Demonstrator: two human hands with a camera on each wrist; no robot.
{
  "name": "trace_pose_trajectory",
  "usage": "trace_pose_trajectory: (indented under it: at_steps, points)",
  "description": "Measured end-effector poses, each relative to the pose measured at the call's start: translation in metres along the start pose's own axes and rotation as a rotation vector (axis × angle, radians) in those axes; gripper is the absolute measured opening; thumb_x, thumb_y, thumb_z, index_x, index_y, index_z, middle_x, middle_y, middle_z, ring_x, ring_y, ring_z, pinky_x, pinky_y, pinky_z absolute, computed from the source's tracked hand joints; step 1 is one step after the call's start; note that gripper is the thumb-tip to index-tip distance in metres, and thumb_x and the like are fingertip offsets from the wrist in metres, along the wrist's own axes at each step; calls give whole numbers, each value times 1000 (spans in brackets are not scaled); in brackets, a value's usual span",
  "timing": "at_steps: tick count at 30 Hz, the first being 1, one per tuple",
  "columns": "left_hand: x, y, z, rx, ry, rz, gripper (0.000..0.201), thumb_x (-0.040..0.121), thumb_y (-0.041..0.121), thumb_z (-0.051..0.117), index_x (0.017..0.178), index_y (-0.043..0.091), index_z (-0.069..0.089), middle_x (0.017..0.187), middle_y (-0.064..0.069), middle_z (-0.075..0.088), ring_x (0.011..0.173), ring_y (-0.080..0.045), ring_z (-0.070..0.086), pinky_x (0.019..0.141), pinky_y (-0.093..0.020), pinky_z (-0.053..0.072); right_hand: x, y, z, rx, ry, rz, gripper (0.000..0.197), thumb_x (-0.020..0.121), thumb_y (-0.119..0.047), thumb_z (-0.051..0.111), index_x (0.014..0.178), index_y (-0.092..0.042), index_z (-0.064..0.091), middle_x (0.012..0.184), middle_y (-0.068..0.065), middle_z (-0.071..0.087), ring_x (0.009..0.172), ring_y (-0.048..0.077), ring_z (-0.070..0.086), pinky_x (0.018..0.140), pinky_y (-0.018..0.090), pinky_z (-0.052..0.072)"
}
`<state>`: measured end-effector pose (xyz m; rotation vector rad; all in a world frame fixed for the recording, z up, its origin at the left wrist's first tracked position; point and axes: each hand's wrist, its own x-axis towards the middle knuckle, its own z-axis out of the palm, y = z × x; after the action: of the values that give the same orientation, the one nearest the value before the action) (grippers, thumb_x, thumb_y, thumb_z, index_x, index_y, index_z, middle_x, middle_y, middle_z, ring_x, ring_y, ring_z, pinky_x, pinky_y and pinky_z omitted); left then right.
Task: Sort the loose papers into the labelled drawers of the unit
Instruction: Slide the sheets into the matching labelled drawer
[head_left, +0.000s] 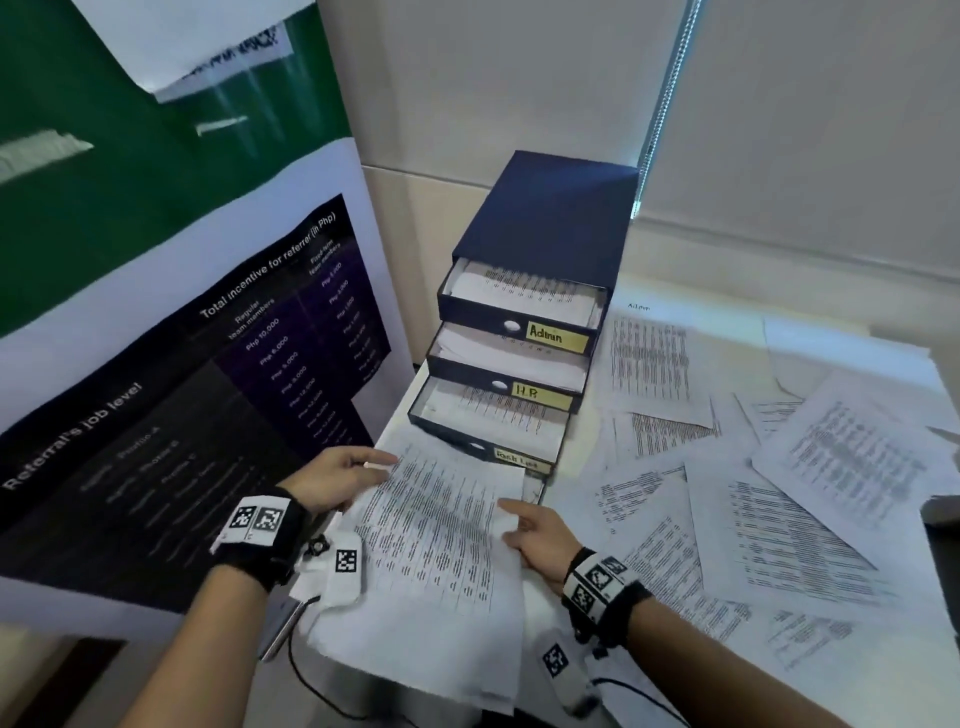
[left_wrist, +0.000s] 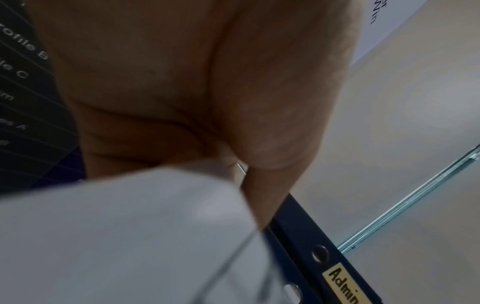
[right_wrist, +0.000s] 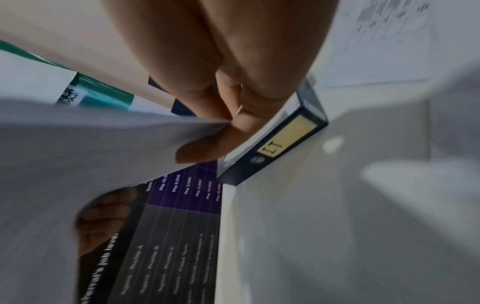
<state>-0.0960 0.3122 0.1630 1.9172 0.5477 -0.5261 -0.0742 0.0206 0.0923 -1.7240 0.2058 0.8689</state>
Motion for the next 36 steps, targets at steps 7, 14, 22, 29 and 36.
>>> trace_pose_trajectory:
  at_steps: [7, 14, 22, 29, 36]
  points:
    - [18, -27, 27, 59, -78, -148, 42, 85, 21, 78, 123, 28, 64, 86, -3, 70, 82, -20, 65, 73, -35, 53, 34, 1, -31, 17, 211, 42, 40, 92, 8, 53, 129, -7, 59, 66, 7, 55, 41, 14, 44, 44, 19, 41]
    - [39, -36, 42, 35, 82, -147, 38, 88, 3, 69, 121, 21, 70, 125, -6, 64, 108, -16, 60, 89, -23, 45, 5, 15, -15, 144, -287, 247, 29, 86, -4, 71, 114, -1, 67, 92, 14, 73, 76, 24, 71, 73, 35, 60]
    - [50, -40, 20, 9, 14, -145, 42, 87, 15, 74, 123, 31, 61, 80, -2, 59, 55, -11, 58, 53, -21, 50, 53, 7, -13, 33, -53, 45, 43, 83, 7, 60, 106, -25, 76, 112, 9, 64, 64, 6, 62, 65, 28, 53]
    - [69, -55, 35, -108, 193, -163, 35, 89, -12, 58, 119, 3, 69, 74, -12, 68, 47, -15, 62, 49, -18, 54, 73, -7, -19, 209, 26, 95, 32, 88, 9, 58, 110, -12, 70, 94, 10, 71, 75, 20, 68, 70, 32, 59]
    - [85, -38, 69, -315, 383, -26, 25, 92, 1, 65, 113, 13, 70, 102, -9, 71, 60, -12, 73, 67, -22, 60, 58, -1, -32, 353, -82, 197, 29, 86, 10, 63, 114, 2, 65, 88, 23, 72, 75, 25, 73, 73, 30, 61]
